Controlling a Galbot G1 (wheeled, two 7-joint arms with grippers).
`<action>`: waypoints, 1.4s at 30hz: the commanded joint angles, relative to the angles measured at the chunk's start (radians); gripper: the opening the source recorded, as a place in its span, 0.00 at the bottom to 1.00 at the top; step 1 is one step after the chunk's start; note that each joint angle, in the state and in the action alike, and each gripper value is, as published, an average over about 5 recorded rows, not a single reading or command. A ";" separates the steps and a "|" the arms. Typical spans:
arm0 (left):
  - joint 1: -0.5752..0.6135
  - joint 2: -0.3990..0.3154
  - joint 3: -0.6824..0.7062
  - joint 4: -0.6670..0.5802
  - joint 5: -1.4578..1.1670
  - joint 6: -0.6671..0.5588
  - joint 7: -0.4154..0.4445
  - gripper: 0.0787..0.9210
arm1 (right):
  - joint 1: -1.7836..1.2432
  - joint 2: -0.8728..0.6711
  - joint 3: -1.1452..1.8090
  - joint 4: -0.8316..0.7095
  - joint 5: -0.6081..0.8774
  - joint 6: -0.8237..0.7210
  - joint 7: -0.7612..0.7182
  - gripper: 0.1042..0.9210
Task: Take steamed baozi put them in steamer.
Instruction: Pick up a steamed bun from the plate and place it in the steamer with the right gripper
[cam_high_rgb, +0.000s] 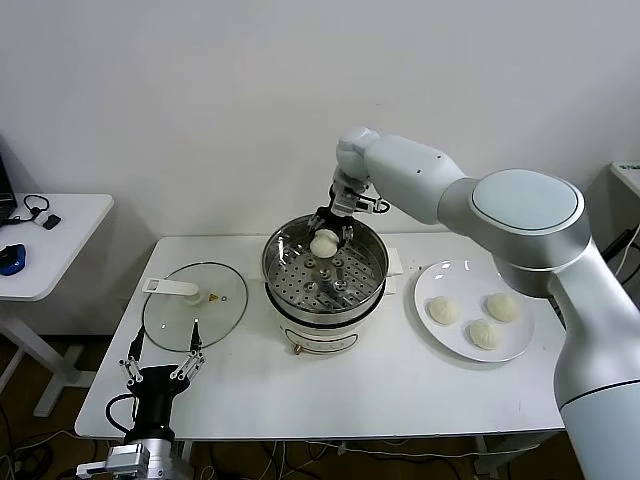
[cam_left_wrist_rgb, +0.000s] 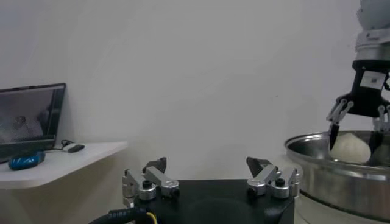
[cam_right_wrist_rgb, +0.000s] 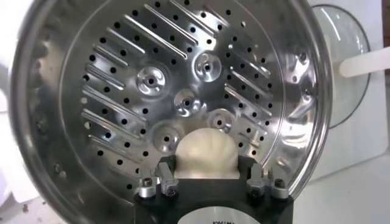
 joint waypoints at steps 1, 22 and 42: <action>0.000 0.000 0.001 0.001 -0.001 0.000 0.000 0.88 | -0.053 0.038 0.108 -0.134 -0.097 0.049 -0.025 0.68; 0.004 -0.003 0.006 -0.002 0.003 0.000 0.001 0.88 | -0.062 0.067 0.165 -0.165 -0.108 0.049 -0.048 0.68; 0.003 -0.002 0.007 -0.009 0.004 0.009 0.004 0.88 | 0.034 -0.004 0.029 -0.019 0.156 0.049 -0.114 0.88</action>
